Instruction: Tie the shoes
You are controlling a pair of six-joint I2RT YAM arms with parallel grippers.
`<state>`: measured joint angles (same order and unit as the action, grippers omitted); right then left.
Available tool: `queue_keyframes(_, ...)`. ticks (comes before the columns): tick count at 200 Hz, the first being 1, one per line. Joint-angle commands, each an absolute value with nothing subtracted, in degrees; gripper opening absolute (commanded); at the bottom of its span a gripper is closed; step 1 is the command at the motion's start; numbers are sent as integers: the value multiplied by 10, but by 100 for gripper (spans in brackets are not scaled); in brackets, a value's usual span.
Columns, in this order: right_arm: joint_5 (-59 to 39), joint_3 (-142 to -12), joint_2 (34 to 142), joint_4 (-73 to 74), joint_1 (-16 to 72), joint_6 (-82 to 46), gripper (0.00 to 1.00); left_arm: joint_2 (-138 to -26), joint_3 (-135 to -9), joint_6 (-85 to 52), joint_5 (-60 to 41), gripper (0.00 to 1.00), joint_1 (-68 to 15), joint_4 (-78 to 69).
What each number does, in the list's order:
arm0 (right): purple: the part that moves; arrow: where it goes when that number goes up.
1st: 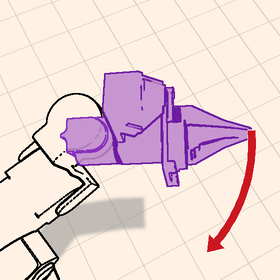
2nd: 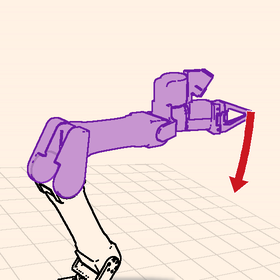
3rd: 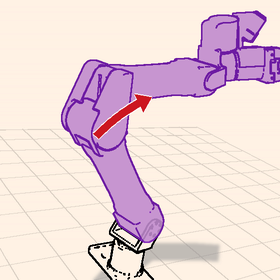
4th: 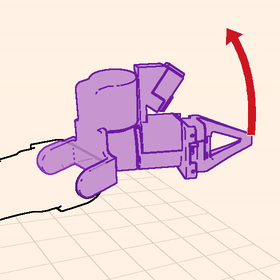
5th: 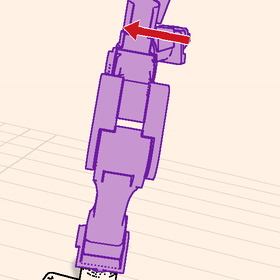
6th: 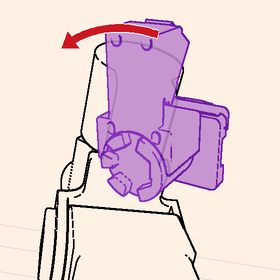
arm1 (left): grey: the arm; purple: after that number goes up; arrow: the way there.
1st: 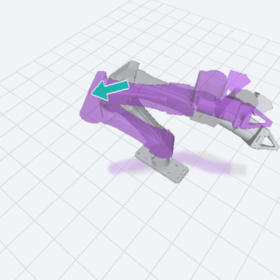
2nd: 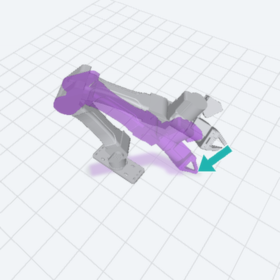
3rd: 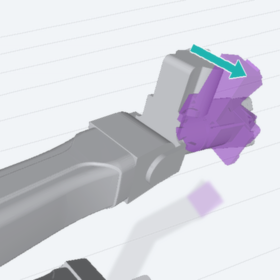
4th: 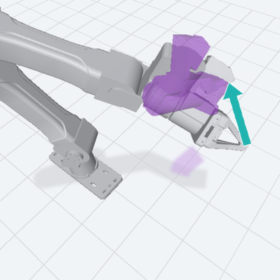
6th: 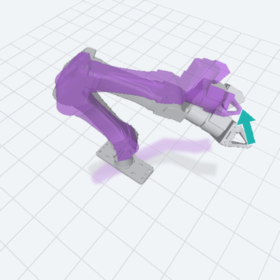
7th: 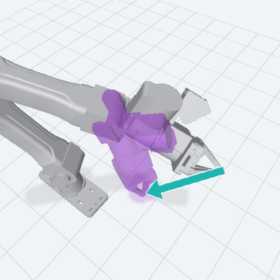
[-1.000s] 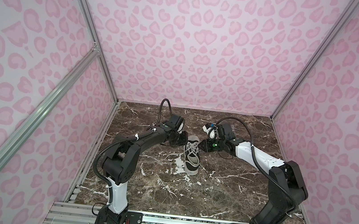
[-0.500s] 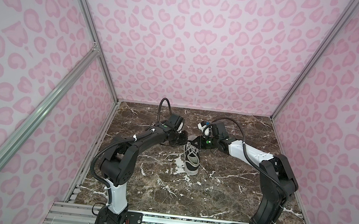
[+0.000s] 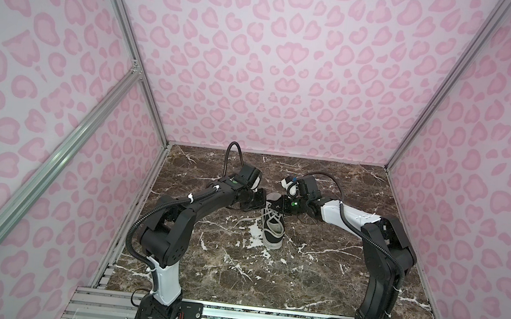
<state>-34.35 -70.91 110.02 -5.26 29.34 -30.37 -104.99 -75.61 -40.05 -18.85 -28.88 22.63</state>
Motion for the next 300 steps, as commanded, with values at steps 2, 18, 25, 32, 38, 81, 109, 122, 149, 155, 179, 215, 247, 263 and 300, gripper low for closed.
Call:
queue_keyframes(2,-341,-705,1099,-57,293,-297,16,-1041,-754,-405,-188,3,-291,226)
queue_keyframes(18,-353,-697,1081,-33,290,-306,19,-1041,-754,-405,-190,3,-293,226)
queue_keyframes(25,-361,-694,1075,-23,287,-310,20,-1041,-755,-406,-190,3,-294,226)
queue_keyframes(32,-367,-690,1069,-17,283,-315,21,-1041,-754,-406,-191,3,-295,225)
queue_keyframes(38,-370,-687,1063,-16,279,-316,22,-1042,-754,-407,-191,3,-297,225)
queue_keyframes(81,-367,-634,1020,-23,236,-323,20,-1047,-757,-414,-195,3,-307,219)
queue_keyframes(109,-381,-583,1006,-4,215,-323,15,-1050,-759,-417,-197,3,-313,214)
queue_keyframes(122,-394,-573,1008,6,214,-323,13,-1051,-760,-419,-198,3,-314,213)
queue_keyframes(149,-417,-563,1024,37,214,-336,12,-1055,-762,-422,-200,3,-316,210)
queue_keyframes(155,-420,-560,1028,47,214,-342,11,-1055,-762,-423,-200,3,-316,210)
queue_keyframes(179,-435,-553,1041,82,217,-359,10,-1056,-764,-424,-200,3,-318,210)
queue_keyframes(215,-450,-555,1049,102,229,-364,10,-1057,-765,-424,-200,3,-317,210)
queue_keyframes(247,-461,-552,1051,114,234,-369,10,-1059,-764,-425,-202,3,-317,207)
queue_keyframes(263,-471,-548,1052,131,235,-378,10,-1060,-764,-426,-203,3,-317,205)
queue_keyframes(300,-483,-543,1052,153,236,-392,9,-1061,-762,-427,-205,3,-317,202)
